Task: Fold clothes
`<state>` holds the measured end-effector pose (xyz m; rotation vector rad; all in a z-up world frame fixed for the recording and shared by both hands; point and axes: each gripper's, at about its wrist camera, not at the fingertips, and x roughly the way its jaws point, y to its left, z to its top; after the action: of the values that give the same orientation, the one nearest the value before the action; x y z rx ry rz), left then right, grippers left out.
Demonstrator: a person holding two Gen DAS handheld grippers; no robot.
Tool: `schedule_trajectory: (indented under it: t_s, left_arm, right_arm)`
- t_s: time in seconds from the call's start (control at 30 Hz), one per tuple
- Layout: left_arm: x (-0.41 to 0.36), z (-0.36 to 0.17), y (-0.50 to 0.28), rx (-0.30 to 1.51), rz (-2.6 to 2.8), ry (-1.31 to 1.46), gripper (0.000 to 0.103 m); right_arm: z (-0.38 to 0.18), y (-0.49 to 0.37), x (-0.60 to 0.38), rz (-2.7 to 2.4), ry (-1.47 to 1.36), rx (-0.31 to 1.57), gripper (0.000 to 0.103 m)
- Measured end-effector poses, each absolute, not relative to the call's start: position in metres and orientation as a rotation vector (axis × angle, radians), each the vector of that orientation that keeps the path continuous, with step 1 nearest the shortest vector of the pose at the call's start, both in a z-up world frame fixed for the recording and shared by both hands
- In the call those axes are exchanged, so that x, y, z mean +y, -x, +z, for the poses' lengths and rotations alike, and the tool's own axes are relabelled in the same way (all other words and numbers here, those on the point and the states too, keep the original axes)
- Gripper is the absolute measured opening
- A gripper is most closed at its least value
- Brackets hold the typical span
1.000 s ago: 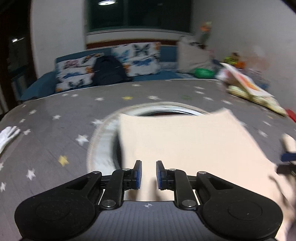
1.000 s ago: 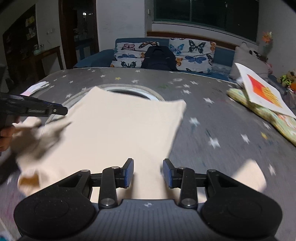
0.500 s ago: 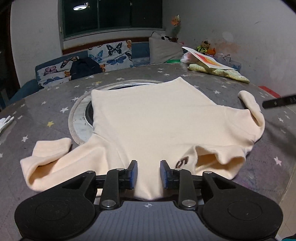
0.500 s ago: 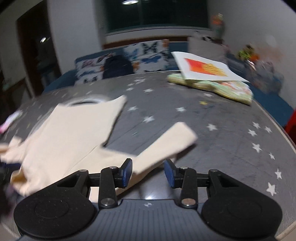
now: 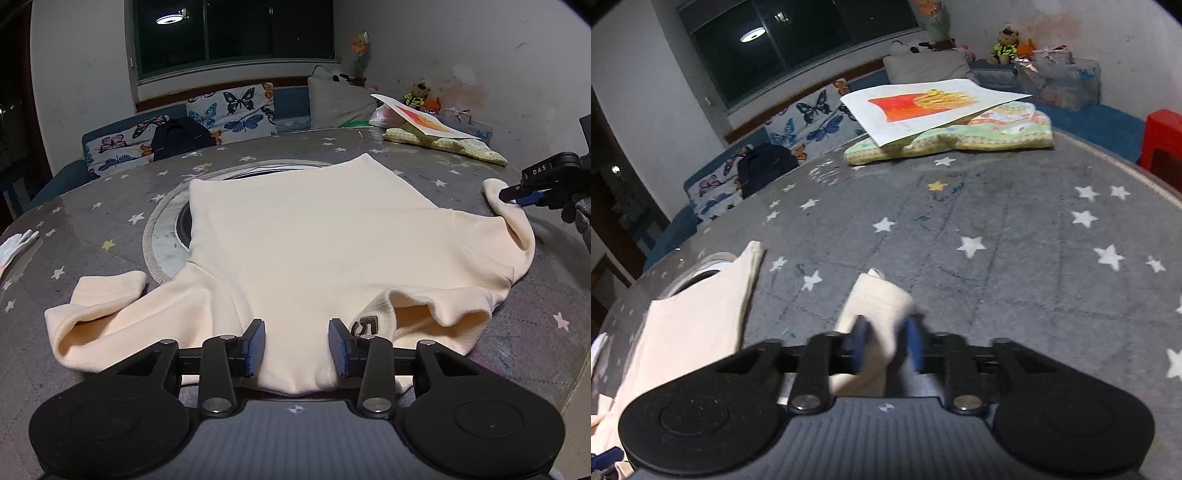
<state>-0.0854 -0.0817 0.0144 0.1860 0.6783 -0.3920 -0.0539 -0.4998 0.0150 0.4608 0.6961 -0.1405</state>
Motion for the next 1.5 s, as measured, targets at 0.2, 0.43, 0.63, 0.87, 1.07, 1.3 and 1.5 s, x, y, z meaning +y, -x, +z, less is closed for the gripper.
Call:
schedule_trajectory:
  t_s: [0.2, 0.43, 0.63, 0.87, 1.07, 1.3, 1.5]
  left_arm:
    - [-0.082, 0.014, 0.086, 0.678, -0.381, -0.178, 0.044]
    - [-0.081, 0.012, 0.09, 0.668, -0.377, -0.166, 0.045]
    - [-0.081, 0.013, 0.092, 0.666, -0.381, -0.167, 0.045]
    - [-0.074, 0.016, 0.099, 0.67, -0.382, -0.132, 0.054]
    - [-0.057, 0.031, 0.115, 0.636, -0.397, -0.097, 0.062]
    - [-0.018, 0.063, 0.109, 0.549, -0.317, -0.054, 0.068]
    - [0.004, 0.067, 0.052, 0.618, -0.165, -0.108, 0.054]
  right_arm:
    - [0.039, 0.084, -0.494, -0.171, -0.369, 0.586, 0.004]
    - [0.057, 0.149, -0.503, -0.279, -0.268, 0.534, 0.005]
    - [0.03, 0.167, -0.513, -0.403, -0.229, 0.628, 0.022]
    - [0.047, 0.148, -0.47, -0.228, -0.127, 0.546, 0.043]
    - [0.025, 0.121, -0.441, -0.095, -0.143, 0.625, 0.052]
    - [0.025, 0.122, -0.422, -0.078, -0.112, 0.642, 0.063]
    - [0.034, 0.111, -0.397, 0.002, -0.102, 0.592, 0.076]
